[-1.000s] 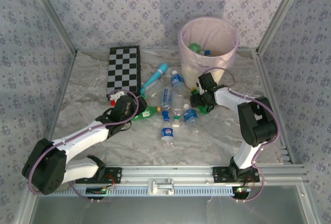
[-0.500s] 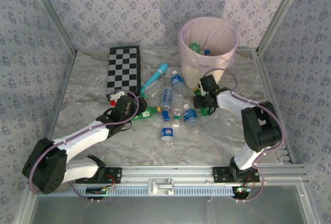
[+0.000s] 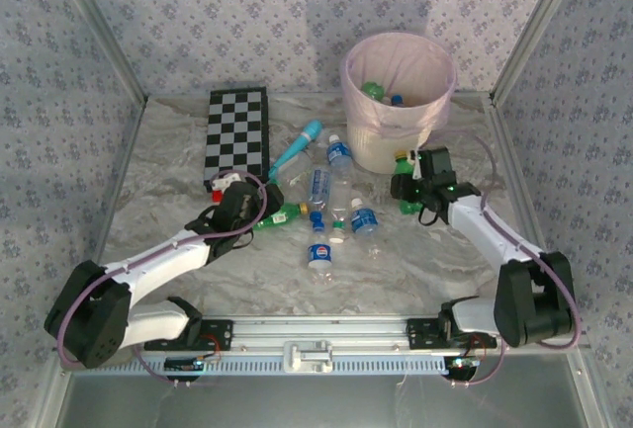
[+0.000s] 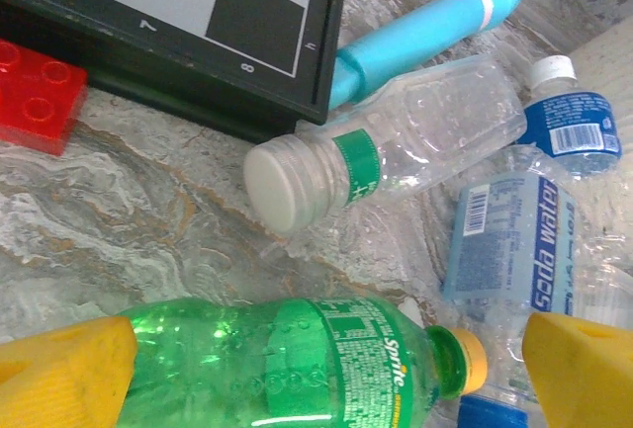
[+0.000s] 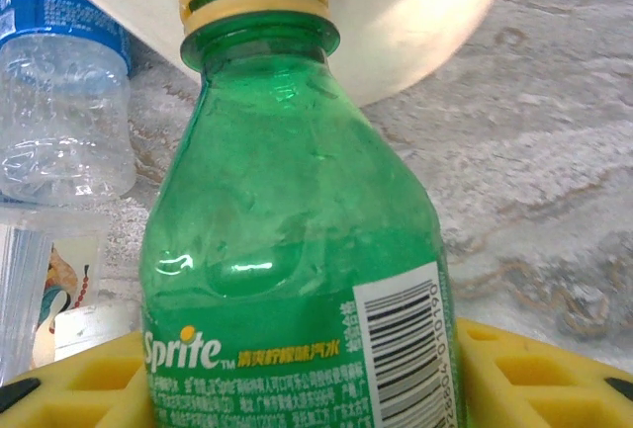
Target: Put the plastic bottles in the bin
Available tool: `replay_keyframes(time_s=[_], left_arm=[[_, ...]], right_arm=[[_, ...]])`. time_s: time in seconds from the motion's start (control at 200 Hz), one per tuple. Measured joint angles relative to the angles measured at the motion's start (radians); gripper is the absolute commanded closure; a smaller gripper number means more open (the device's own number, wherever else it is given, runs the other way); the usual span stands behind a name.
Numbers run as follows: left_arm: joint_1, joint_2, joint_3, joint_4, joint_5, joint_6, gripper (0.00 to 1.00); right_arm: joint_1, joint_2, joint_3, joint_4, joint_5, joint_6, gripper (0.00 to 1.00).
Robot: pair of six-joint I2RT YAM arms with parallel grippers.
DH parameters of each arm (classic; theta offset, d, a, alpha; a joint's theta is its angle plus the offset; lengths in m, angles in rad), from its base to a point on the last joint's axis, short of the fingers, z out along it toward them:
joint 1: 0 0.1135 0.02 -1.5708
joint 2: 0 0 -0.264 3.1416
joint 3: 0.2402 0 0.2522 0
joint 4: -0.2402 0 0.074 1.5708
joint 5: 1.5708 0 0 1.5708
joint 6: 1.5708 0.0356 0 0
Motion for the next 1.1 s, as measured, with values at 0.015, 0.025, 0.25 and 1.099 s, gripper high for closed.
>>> replay_keyframes(time_s=[0.015, 0.025, 0.25, 1.099], left_arm=[[0.0, 0.0, 0.0, 0.001, 0.002, 0.0, 0.0], [0.0, 0.0, 0.0, 0.002, 0.003, 0.0, 0.0], [0.0, -0.003, -0.027, 0.014, 0.032, 0.0, 0.0], [0.036, 0.026, 0.082, 0.051, -0.056, 0.194, 0.0]], right_arm=[[-0.008, -0.01, -0.004, -0.002, -0.002, 0.004, 0.54], [-0.013, -0.016, -0.007, -0.003, -0.003, 0.009, 0.54], [-0.127, -0.178, -0.037, -0.021, -0.074, 0.086, 0.55], [-0.172, 0.085, 0.643, 0.168, -0.253, 0.158, 0.57]])
